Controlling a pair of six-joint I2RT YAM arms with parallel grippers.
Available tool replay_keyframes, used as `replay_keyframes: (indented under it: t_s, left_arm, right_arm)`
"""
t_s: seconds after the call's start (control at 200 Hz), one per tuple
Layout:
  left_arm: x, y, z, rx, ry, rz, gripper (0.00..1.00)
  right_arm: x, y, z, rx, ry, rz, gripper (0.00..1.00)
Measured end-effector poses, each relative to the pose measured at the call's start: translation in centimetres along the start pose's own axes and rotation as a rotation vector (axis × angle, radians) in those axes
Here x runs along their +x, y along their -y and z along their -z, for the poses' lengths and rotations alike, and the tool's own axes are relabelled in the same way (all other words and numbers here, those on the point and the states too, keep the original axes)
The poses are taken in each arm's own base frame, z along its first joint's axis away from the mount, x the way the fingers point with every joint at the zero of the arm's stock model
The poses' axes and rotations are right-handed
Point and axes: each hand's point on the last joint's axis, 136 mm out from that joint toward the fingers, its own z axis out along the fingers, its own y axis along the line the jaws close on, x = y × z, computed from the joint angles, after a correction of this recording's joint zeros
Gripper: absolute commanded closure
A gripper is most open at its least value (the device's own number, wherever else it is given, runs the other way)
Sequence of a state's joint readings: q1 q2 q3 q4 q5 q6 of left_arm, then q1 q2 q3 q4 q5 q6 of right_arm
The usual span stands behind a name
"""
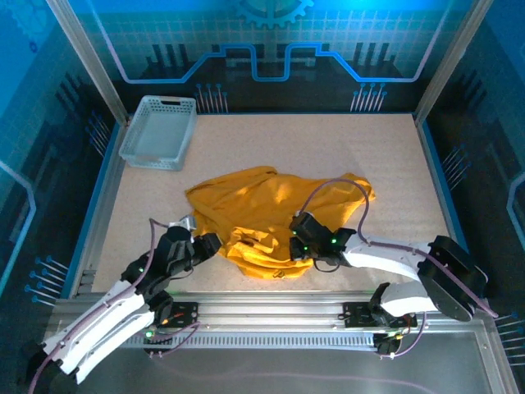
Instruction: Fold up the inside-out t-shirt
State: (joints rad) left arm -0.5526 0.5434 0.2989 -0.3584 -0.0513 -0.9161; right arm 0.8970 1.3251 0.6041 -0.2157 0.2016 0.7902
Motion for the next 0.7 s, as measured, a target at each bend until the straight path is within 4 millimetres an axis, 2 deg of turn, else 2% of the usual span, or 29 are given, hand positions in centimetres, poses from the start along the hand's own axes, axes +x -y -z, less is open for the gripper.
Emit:
replay_keyframes:
  t_s: [0.07, 0.17, 0.315, 0.415, 0.51, 0.62, 0.7]
  left_arm:
    - [-0.4, 0.5, 0.6, -0.039, -0.020, -0.031, 0.64]
    - [-0.8, 2.5, 1.2, -0.067, -0.051, -0.112, 0.61]
    - [0.6, 7.3, 1.4, -0.077, -0.124, -0.312, 0.59]
    - [1.8, 9.6, 0.6, -0.098, -0.166, -0.406, 0.55]
    - [3.0, 10.0, -0.9, -0.142, -0.203, -0.455, 0.52]
    - [3.8, 9.2, -2.9, -0.219, -0.237, -0.482, 0.46]
    - [3.9, 9.0, -4.1, -0.266, -0.243, -0.491, 0.46]
  right_arm:
    - [-0.2, -0.5, 0.2, -0.006, 0.006, 0.009, 1.00]
    - [-0.6, -1.3, 0.7, -0.017, 0.026, 0.026, 1.00]
    - [-1.1, -1.9, 1.3, -0.019, 0.054, 0.044, 1.00]
    - [-1.1, -1.8, 1.4, -0.012, 0.059, 0.048, 1.00]
    - [-1.1, -1.7, 1.4, -0.001, 0.064, 0.049, 1.00]
    - [-1.1, -1.7, 1.4, 0.002, 0.069, 0.053, 1.00]
    - [-1.2, -1.7, 1.5, 0.002, 0.073, 0.053, 1.00]
